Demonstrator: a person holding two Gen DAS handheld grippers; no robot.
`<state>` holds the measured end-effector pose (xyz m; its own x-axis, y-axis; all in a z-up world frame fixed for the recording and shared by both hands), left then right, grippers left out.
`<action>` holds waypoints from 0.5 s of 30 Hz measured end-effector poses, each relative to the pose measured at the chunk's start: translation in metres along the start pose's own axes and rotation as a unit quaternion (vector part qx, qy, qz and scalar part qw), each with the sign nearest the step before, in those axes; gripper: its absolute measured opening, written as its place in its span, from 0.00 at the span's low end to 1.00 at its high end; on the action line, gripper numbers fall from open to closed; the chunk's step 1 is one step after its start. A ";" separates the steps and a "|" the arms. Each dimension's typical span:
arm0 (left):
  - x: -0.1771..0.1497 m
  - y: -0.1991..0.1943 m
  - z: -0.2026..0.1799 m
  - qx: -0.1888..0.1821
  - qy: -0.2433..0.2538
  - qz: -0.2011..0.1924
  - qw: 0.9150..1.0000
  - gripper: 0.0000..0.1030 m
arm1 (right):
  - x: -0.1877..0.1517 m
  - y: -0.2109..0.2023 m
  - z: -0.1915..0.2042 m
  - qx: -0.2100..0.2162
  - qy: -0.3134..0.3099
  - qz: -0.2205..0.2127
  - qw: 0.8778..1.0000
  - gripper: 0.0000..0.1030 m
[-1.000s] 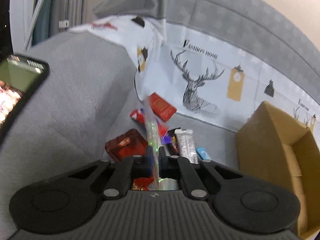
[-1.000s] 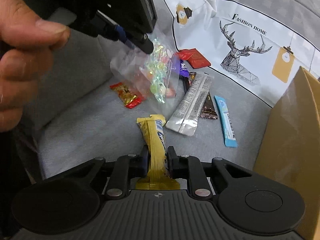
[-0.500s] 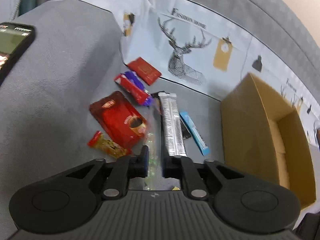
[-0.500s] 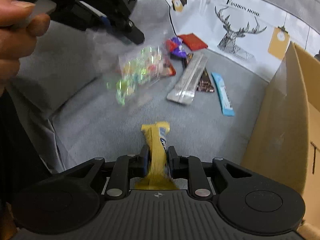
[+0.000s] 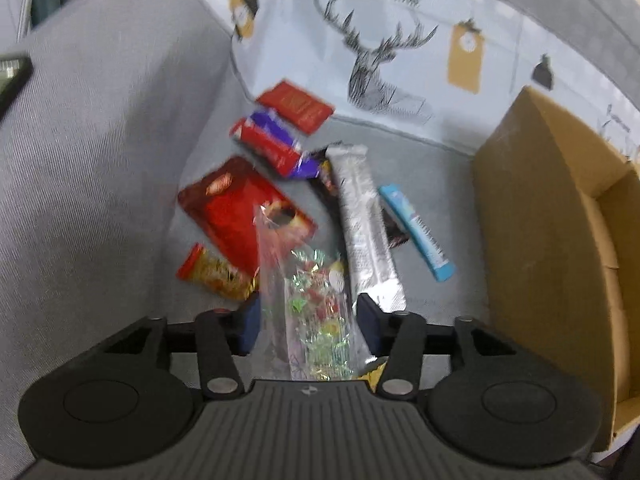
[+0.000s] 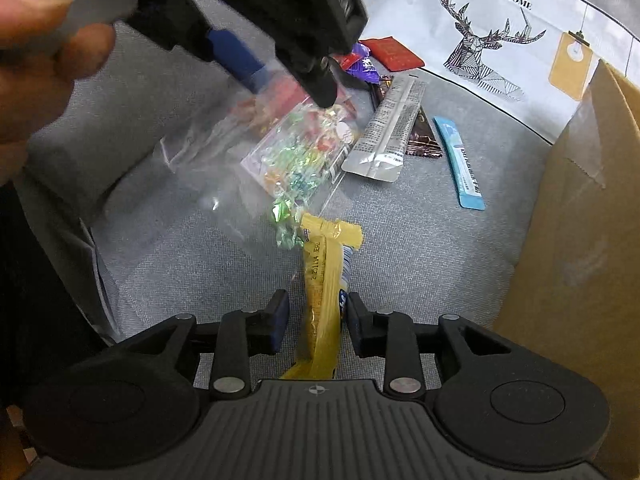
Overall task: Organize snacks
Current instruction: 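Lift the yellow bar with the right tool while the left tool lifts the candy bag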
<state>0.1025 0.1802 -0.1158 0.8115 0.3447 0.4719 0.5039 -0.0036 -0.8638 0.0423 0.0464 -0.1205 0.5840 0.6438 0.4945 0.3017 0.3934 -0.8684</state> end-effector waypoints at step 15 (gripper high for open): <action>0.005 -0.007 -0.011 -0.118 -0.054 -0.006 0.992 0.62 | 0.003 0.003 -0.003 0.008 0.013 -0.002 1.000 0.23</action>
<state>0.1059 0.1717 -0.1052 0.7752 0.4437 0.4497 0.5789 -0.2141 -0.7868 0.0472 0.0468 -0.1215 0.6029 0.6248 0.4961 0.2923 0.4056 -0.8661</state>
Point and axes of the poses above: each gripper's, at about its wrist camera, not at the fingertips, and y roughly the way its jaws point, z to its left, x to its top, the point moved 8 cm from there along y, roughly the way its jaws point, and after that the axes turned 6 degrees about -x, right-handed, at the moved point
